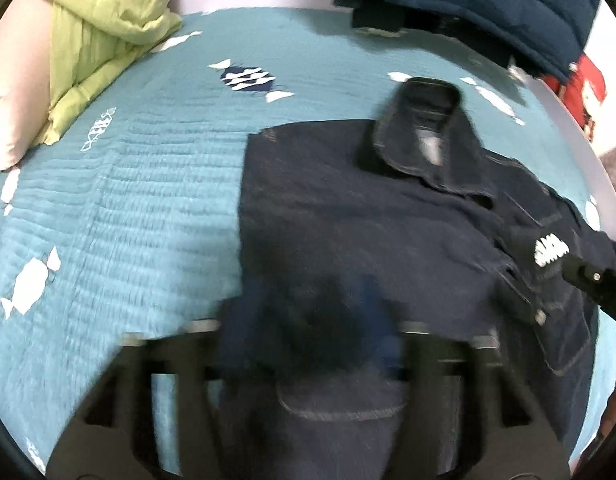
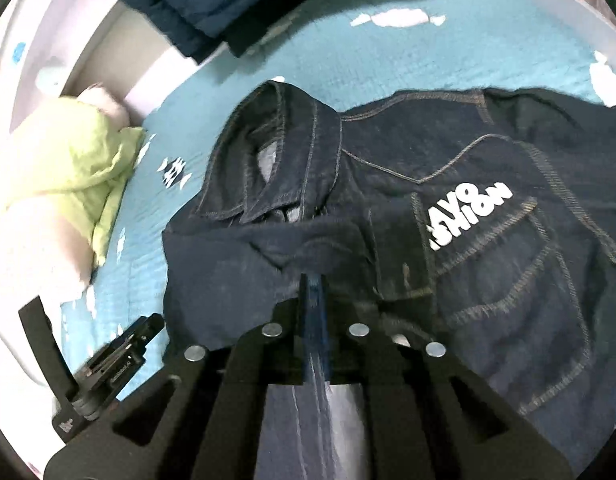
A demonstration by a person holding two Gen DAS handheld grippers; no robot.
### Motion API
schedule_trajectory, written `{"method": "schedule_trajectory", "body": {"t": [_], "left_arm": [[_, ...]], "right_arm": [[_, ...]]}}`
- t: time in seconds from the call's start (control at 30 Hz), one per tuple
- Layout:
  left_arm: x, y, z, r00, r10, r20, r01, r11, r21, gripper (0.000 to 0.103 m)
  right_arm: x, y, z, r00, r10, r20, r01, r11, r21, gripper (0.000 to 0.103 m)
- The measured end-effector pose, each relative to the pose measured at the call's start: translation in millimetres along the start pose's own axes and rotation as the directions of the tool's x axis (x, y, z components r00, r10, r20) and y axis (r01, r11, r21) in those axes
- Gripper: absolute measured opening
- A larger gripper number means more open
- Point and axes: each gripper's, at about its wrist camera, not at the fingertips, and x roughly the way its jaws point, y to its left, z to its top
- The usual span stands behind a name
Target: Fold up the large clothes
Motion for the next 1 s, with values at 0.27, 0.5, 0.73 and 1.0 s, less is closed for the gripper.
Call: {"method": "schedule_trajectory", "body": {"t": [0.27,0.5,0.73,1.0], "left_arm": [[-33.5,-53.5,-35.4,0.997,-0.08,-0.004,0.08,0.995,0.053,0.075],[-40.9,-120.1,-48.0,0.99,-0.138,-0.021,0.139,0.98,0.14,0.075],[-28.9,-190.7,-49.0,0.981,-0.193,-0.035,0.196,0.959,0.205,0.075],[-2.1,-261.2,-31.2,0.958,-0.287,-0.03,0.286,0.935,0.207,0.074]], "right_arm": [[-53.1,-31.9,-37.7,0.991,-0.08,0.109,0.078,0.997,0.023,0.094],[-94.5,-107.9,-44.7,0.976,-0.155,0.156,0.137,0.983,0.123,0.094],[-130.2,-212.8,-35.3,0.941,-0.259,0.217,0.203,0.947,0.249,0.094],[-140.5,-328.9,-18.8,0.879,-0.377,0.293,0.255,0.89,0.378,0.093]]}}
